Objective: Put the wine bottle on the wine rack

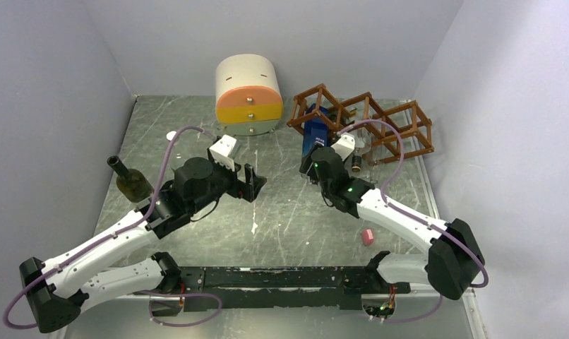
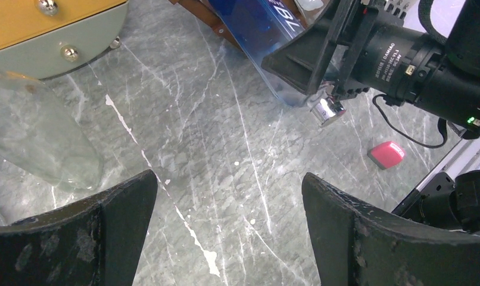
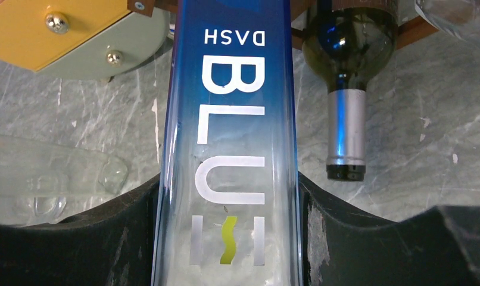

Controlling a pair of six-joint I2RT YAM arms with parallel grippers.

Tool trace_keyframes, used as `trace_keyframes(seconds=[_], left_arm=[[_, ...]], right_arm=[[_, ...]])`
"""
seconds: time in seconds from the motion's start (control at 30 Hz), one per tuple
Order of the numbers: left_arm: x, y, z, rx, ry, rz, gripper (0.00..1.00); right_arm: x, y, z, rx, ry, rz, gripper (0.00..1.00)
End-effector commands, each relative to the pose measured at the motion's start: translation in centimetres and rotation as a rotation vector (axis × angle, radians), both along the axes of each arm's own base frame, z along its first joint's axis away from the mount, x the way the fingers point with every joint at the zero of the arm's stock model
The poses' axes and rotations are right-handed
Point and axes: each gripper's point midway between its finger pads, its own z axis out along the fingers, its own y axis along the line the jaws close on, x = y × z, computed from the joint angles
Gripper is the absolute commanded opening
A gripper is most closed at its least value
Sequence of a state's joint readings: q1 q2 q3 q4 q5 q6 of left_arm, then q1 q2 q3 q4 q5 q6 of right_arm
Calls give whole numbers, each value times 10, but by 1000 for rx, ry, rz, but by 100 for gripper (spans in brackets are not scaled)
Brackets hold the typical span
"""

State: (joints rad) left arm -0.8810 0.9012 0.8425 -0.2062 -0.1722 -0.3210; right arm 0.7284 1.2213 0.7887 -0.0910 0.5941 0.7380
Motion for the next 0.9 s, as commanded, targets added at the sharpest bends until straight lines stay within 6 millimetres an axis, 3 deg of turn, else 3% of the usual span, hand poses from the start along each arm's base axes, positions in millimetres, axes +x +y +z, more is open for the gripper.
trace_keyframes(seconds=[0.0, 0.47, 0.63, 0.87], left_arm=[[2, -1, 2, -2, -23, 4, 95], [2, -1, 1, 9, -21, 8, 95], [1, 0, 2, 9, -23, 8, 95], [1, 1, 2, 11, -25, 9, 95]], right_arm=[[46, -28, 91, 170, -304, -215, 0], [80, -18, 90, 126, -345, -193, 0], [93, -19, 81, 95, -319, -160, 0], [114, -6, 71, 85, -256, -3, 0]])
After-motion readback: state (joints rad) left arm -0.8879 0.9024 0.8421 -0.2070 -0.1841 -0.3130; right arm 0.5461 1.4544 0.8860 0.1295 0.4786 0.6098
